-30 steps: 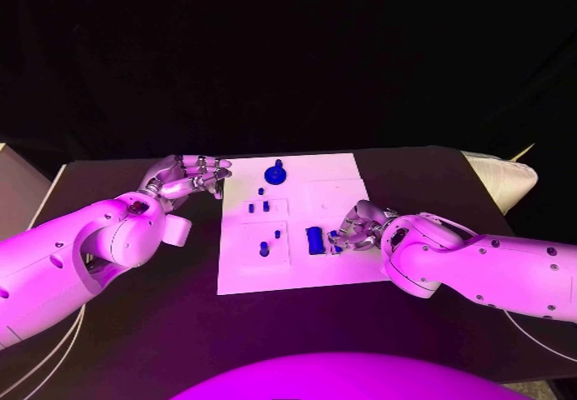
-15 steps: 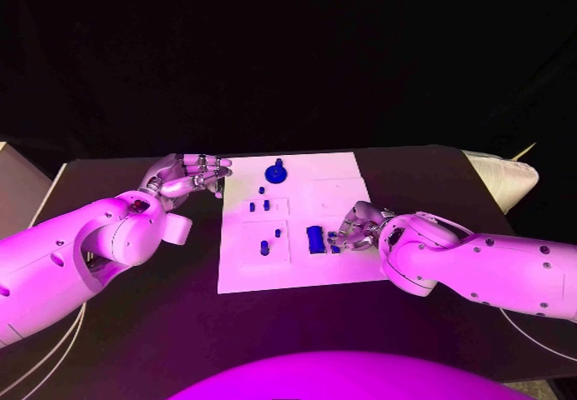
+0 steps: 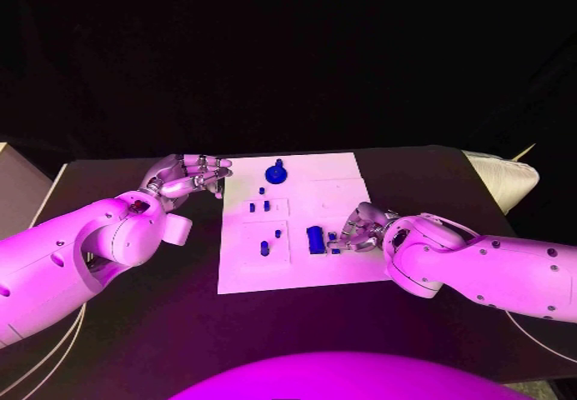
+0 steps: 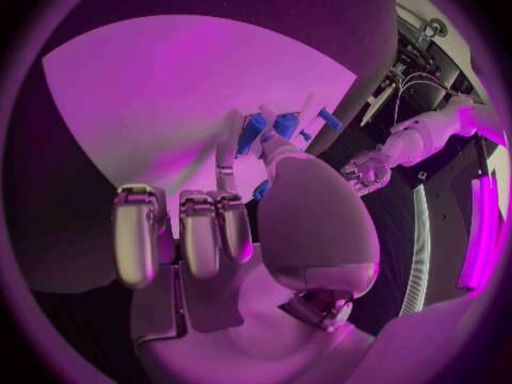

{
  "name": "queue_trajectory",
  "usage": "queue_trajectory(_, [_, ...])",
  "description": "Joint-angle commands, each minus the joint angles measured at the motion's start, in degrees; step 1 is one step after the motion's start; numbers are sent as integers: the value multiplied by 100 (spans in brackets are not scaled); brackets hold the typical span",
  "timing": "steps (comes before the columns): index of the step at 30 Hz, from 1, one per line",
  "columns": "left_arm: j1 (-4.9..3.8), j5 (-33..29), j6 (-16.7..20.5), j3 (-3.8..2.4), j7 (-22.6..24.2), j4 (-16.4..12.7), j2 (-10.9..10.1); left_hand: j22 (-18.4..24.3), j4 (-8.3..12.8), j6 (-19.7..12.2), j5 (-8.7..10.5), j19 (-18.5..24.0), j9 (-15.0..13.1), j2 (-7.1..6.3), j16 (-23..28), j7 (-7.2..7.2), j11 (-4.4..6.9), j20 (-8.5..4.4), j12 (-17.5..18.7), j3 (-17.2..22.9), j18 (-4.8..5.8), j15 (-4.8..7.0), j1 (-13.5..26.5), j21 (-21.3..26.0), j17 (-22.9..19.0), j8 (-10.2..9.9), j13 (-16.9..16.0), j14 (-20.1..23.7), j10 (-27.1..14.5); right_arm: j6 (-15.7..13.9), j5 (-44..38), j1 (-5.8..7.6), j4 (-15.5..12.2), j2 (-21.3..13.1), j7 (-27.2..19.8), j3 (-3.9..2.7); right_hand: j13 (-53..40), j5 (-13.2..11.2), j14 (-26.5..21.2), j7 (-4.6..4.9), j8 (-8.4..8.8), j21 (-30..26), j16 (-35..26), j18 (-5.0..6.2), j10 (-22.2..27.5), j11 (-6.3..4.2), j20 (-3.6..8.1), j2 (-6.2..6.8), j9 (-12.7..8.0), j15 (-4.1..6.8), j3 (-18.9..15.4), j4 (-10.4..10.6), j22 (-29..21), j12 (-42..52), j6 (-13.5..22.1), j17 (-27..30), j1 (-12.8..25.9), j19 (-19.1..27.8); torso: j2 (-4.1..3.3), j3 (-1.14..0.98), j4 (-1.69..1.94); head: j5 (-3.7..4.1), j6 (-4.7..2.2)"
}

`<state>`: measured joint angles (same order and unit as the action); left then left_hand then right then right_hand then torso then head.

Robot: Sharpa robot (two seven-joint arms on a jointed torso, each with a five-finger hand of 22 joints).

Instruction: Assemble the parts on the task board

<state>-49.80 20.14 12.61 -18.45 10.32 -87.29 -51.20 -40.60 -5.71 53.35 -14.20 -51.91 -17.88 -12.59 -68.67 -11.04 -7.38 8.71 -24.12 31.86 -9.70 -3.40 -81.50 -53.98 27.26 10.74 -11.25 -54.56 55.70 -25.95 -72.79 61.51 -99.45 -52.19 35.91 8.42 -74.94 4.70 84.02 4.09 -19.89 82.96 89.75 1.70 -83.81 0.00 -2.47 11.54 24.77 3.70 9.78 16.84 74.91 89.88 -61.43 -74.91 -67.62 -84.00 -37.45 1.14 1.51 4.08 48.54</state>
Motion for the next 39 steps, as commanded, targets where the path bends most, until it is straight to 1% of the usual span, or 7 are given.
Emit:
queue_trajectory(1, [-1,-30,-84,-4,35,-8,7,5,-32,11,-6,-48,6,51,14,8,11,1,-22,-9,-87,11,15,33,-9,34,5,23,-32,-96,87,-8,-55,-68,-407,1,-1506,-138,598,-9,-31,-17,25,-11,-619,-26,51,-39,9,29,-108,7,1116,12,29,-1509,5,-415,0,0,-2,-7,-10])
queue_trajectory(4, [-1,-30,-83,-4,35,-7,10,5,-32,11,-6,-48,6,51,14,8,11,1,-22,-9,-87,11,15,33,-9,34,5,23,-32,-137,181,-8,-83,-106,-525,0,-1506,-103,598,-20,-65,-17,25,-11,-619,-25,50,-136,21,35,-448,16,1120,12,35,-1509,46,-417,1,0,-4,-9,-23])
queue_trajectory(6, [-1,-30,-85,-4,35,-5,13,5,-32,11,-6,-48,6,51,14,8,11,1,-22,-9,-87,11,15,33,-9,34,5,23,-32,-172,238,-9,-109,-126,-599,0,-1506,454,598,-17,-94,-11,25,-14,-619,-31,54,-301,35,40,-925,-8,1129,12,69,-1509,53,-421,-1,2,-2,-7,-24])
queue_trajectory(10, [0,-30,-85,-4,35,-2,18,5,-32,11,-6,-48,6,51,14,8,11,1,-22,-9,-87,11,15,33,-9,34,5,23,-32,-261,320,-9,-166,-171,-725,-1,-1506,349,598,-19,-136,5,25,-17,-619,-34,58,-452,51,36,-1318,10,1144,12,78,-1509,145,-428,-6,-4,1,-12,-18])
queue_trajectory(20, [0,-30,-85,-4,34,1,14,9,-41,9,-8,-50,8,63,13,9,12,1,-24,-4,-88,11,14,39,-9,36,5,23,-33,87,412,-9,-241,-399,-921,-5,-1506,362,598,-27,-175,36,25,-25,-619,-42,65,-508,57,43,-1444,-24,1169,12,100,-1509,-398,-439,3,9,-1,-21,-5])
queue_trajectory(25, [1,-30,-87,-4,36,-1,13,11,-44,8,-8,-52,10,67,12,10,13,1,-25,-1,-89,12,11,42,-10,37,5,23,-34,268,412,-16,-259,-453,-953,-4,-1506,47,598,-18,-175,36,25,-26,-619,-36,63,-445,33,38,-1300,-13,1177,12,94,-1509,-851,-440,1,4,-2,-20,-3])
queue_trajectory(39, [3,-30,-88,-4,38,-1,10,11,-44,8,-8,-52,10,67,12,10,13,1,-25,-1,-89,12,11,42,-10,37,5,23,-34,217,205,-29,-158,-395,-724,-4,-1506,19,598,-20,-163,48,25,-29,-619,-38,63,-471,5,39,-1100,-20,1187,12,81,-1509,-1092,-444,-2,7,3,-14,11])
